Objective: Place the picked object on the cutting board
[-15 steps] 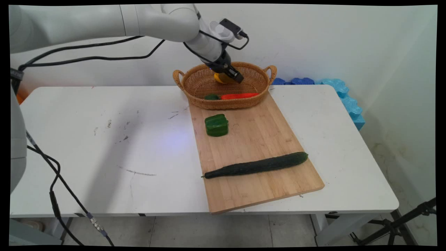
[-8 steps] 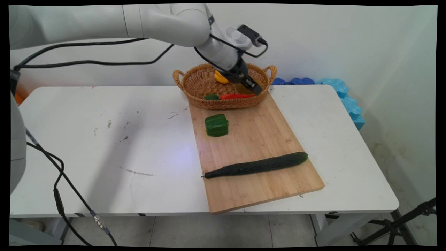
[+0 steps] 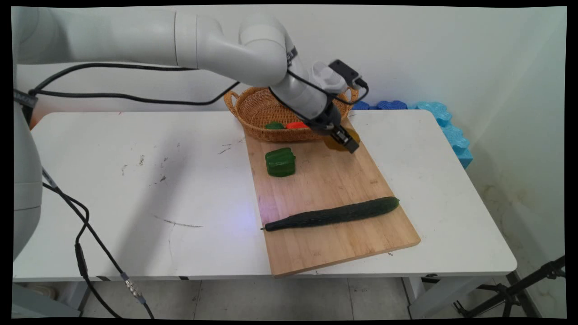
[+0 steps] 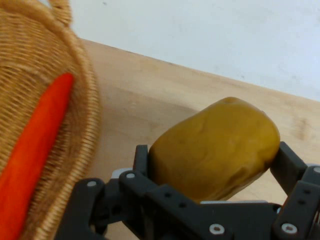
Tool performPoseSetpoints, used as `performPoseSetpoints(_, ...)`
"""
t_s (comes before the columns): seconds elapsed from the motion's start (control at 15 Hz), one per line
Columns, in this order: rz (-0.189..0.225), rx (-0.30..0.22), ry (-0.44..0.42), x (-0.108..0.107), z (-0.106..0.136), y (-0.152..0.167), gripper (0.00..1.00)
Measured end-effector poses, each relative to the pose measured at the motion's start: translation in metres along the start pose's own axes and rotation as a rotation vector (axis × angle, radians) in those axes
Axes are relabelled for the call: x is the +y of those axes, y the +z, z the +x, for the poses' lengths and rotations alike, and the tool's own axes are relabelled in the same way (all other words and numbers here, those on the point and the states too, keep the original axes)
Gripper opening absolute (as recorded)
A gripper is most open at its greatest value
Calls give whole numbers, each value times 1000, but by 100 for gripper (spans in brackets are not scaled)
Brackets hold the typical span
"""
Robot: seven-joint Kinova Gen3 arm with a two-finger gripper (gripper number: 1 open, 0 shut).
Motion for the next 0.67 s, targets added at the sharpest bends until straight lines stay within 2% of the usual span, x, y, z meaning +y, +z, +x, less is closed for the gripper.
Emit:
performPoseSetpoints(0.53, -22, -65, 15, 11, -31, 23, 0)
performPoseSetpoints(0.6, -22, -74, 16, 11, -36, 26, 100)
performPoseSetpoints(0.67, -23, -80, 17, 12, -38, 29, 100)
